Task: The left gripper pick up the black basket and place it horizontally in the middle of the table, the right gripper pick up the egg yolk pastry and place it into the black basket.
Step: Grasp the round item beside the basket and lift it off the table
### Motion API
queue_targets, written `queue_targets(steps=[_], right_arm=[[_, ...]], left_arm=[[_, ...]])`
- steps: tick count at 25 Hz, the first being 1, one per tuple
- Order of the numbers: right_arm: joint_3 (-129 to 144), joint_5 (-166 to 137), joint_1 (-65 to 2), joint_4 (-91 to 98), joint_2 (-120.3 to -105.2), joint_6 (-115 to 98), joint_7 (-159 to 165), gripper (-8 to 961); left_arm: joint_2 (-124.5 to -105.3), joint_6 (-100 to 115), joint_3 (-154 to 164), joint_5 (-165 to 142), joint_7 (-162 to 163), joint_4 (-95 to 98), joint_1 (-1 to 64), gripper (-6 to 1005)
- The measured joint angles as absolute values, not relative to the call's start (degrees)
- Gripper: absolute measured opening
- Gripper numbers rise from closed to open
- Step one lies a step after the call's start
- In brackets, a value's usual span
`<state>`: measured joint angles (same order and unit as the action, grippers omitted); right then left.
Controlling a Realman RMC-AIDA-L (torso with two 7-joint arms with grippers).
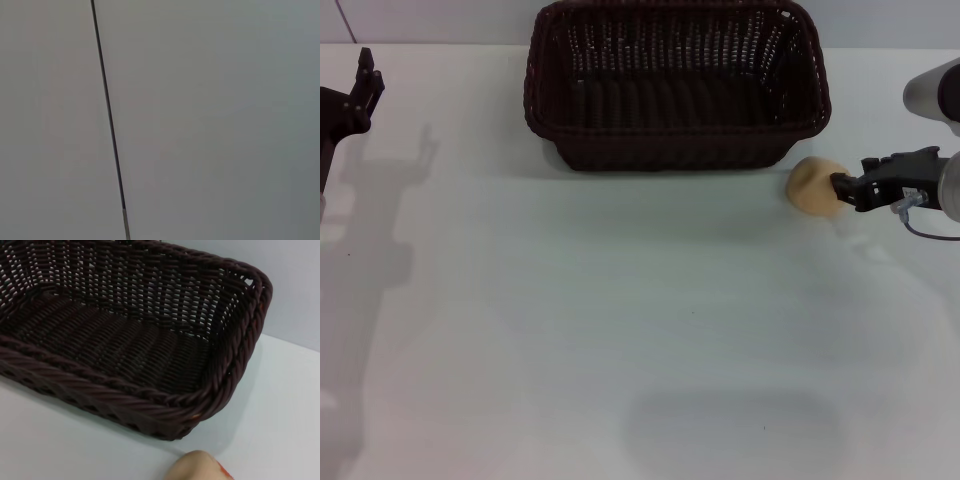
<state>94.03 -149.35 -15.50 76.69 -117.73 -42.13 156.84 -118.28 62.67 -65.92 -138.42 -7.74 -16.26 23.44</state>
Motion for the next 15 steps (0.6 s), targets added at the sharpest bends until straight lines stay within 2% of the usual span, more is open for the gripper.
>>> queue_targets(steps=[6,11,15], right_arm=[[94.42,-150.22,-15.29,76.66,-117.73,-42.03,156.82,433],[94.27,-150.31,-15.28,76.53,-117.73,-41.90,156.82,161],[94.32,-150.28,-15.18,77.42,-117.73,-42.28,156.69,30]], left_arm=[[-118.29,62.63,-65.99,-138.43,-7.74,-16.16,23.44,809],[-118.30,62.59,-66.01,-138.41,-7.74,-15.81,23.52,810],[-118.38,62.57,-66.01,-138.42,-7.74,-15.73,23.59,810]])
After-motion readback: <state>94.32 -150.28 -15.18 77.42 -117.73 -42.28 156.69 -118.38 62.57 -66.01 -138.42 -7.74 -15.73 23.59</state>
